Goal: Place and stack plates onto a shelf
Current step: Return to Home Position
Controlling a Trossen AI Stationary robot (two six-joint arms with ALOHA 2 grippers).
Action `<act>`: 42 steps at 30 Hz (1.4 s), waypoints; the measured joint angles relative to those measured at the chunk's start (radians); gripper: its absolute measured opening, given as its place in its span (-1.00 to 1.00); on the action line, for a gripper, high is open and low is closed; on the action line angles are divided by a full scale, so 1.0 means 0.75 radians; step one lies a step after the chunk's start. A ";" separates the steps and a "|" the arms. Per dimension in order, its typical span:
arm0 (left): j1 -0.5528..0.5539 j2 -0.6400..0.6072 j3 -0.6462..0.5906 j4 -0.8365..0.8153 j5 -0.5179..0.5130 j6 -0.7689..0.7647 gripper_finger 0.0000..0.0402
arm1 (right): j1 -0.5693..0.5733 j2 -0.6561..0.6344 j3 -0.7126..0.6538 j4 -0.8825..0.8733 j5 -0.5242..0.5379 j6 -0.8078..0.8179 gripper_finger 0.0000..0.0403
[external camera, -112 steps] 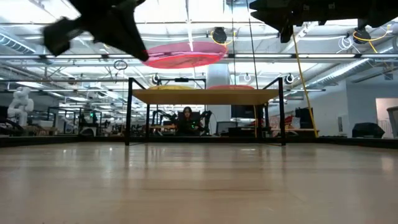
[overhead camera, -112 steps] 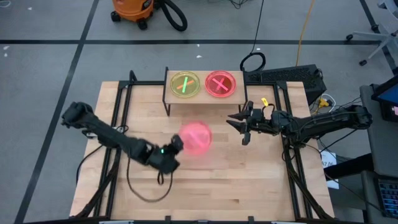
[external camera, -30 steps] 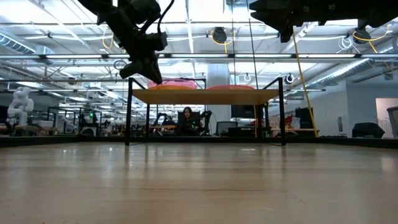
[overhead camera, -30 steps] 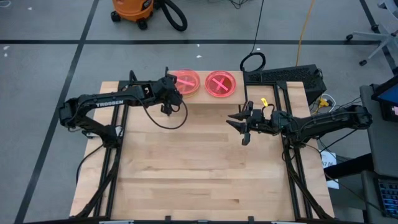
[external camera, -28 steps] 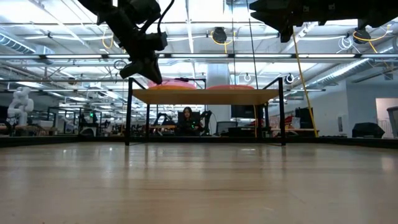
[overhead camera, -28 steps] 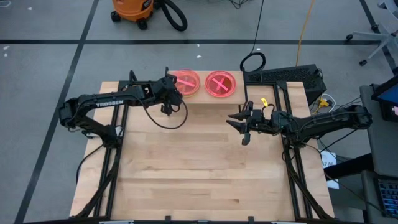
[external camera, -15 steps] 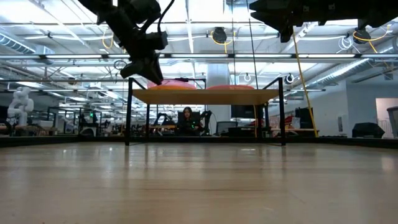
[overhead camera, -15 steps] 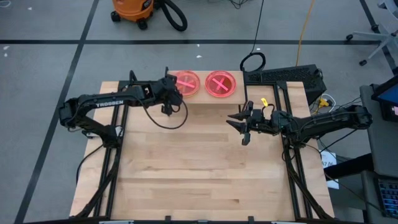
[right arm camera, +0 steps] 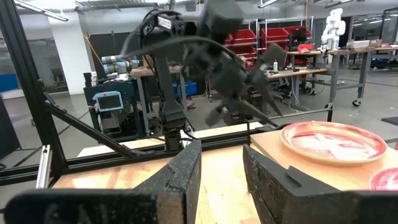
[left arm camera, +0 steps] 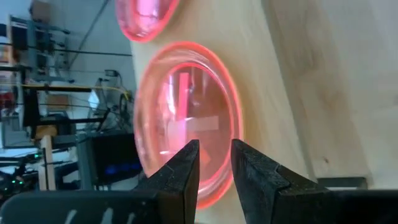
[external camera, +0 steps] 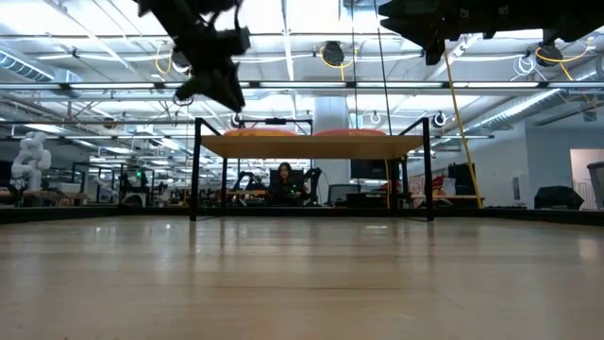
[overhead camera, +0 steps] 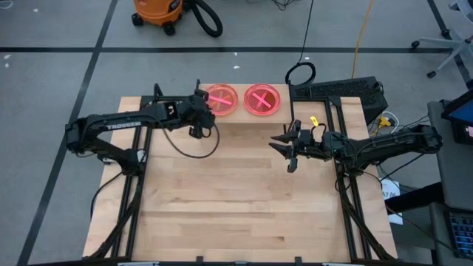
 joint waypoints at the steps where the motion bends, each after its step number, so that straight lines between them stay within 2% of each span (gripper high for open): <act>1: -0.010 -0.019 0.007 -0.008 -0.001 -0.014 -0.50 | 0.000 0.000 0.000 0.001 0.000 0.000 -0.48; 6: -0.046 -0.141 0.031 0.008 0.005 -0.182 -0.50 | 0.000 -0.004 0.000 0.019 0.000 0.023 -0.48; 9: -0.058 -0.235 0.030 -0.006 0.063 -0.353 -0.50 | 0.000 -0.043 0.000 -0.023 -0.001 0.043 -0.48; 12: -0.064 -0.342 0.031 -0.026 0.232 -0.548 -0.50 | 0.000 -0.125 0.000 -0.161 -0.001 0.015 -0.48; 15: -0.075 -0.435 0.031 -0.079 0.390 -0.621 -0.50 | 0.000 -0.235 0.000 -0.331 -0.001 -0.068 -0.48; 23: -0.146 -0.672 0.000 -0.216 0.458 -0.772 -0.51 | 0.000 -0.553 0.000 -0.723 0.001 -0.128 -0.48; 27: -0.188 -0.836 -0.122 -0.187 0.460 -0.839 -0.51 | 0.000 -0.697 0.000 -0.875 0.002 -0.090 -0.48; 31: -0.233 -1.033 -0.323 -0.116 0.461 -0.913 -0.51 | 0.000 -0.810 0.000 -0.977 0.001 -0.069 -0.48; 37: -0.300 -1.339 -0.611 0.034 0.460 -1.035 -0.51 | 0.000 -0.940 0.000 -1.078 0.006 -0.088 -0.48; 42: -0.330 -1.538 -0.775 0.073 0.459 -1.058 -0.51 | 0.000 -1.033 0.000 -1.148 0.006 -0.102 -0.48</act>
